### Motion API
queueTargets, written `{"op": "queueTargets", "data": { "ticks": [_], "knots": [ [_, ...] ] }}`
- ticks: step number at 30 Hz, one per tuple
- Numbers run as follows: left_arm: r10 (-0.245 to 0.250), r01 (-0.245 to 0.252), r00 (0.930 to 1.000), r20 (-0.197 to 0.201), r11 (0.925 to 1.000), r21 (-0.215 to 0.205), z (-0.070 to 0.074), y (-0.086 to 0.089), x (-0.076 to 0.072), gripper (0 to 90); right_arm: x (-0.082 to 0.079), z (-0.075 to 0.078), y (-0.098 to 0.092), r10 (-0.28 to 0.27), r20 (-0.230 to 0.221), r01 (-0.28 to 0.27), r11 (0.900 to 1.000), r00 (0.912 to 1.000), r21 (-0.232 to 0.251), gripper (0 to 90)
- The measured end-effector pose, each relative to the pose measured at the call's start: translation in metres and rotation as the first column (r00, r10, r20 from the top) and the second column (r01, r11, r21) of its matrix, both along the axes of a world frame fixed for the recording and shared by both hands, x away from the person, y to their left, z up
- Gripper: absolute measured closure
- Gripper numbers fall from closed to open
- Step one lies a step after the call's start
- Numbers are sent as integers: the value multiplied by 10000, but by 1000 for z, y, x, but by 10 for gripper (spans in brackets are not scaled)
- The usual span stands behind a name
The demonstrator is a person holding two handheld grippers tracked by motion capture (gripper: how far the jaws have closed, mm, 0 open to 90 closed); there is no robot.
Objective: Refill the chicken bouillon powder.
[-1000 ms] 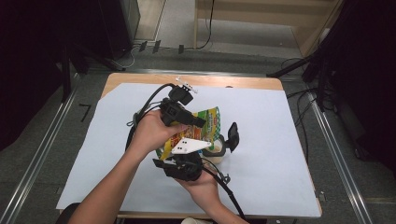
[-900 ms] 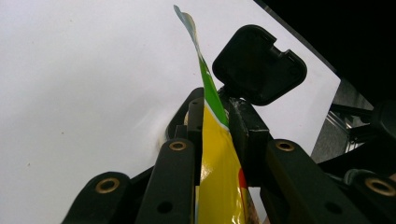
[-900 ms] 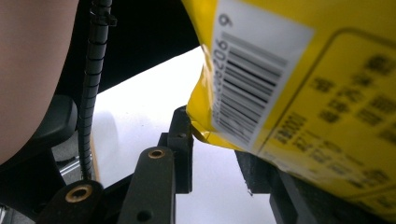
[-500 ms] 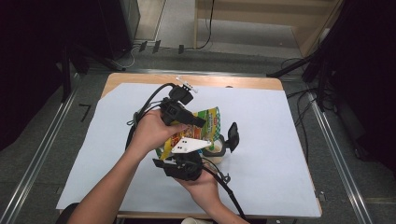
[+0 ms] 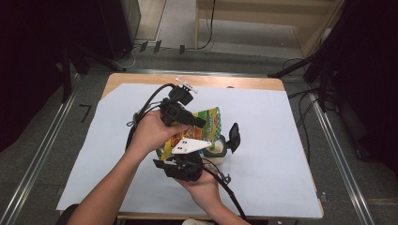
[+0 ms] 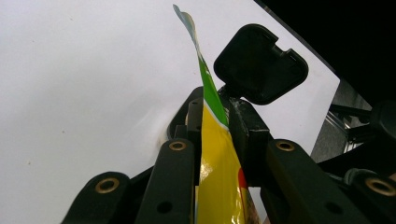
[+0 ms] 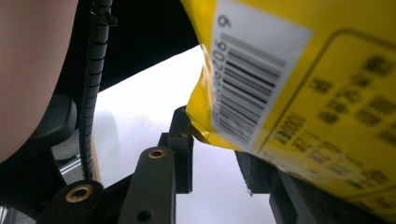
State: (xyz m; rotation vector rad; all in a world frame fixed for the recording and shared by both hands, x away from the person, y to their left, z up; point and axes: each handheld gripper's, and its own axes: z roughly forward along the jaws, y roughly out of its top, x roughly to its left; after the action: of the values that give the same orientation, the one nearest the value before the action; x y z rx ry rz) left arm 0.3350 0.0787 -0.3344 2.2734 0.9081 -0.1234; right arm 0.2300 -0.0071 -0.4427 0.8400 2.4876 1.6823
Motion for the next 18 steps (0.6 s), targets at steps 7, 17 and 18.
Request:
{"op": "queueTargets", "data": {
  "ticks": [7,17,18],
  "knots": [
    [-9,9,10000,9,10000,8,0,1,-1,795,0,0,0,25,31,-25,10000,10000,1,705],
    [-45,45,10000,-16,10000,20,1,2,-1,795,-1,1,1,38,32,-38,10000,10000,11,705],
    [-37,37,10000,-24,10000,20,1,2,-1,795,-1,1,1,36,27,-36,10000,10000,9,705]
  ]
}}
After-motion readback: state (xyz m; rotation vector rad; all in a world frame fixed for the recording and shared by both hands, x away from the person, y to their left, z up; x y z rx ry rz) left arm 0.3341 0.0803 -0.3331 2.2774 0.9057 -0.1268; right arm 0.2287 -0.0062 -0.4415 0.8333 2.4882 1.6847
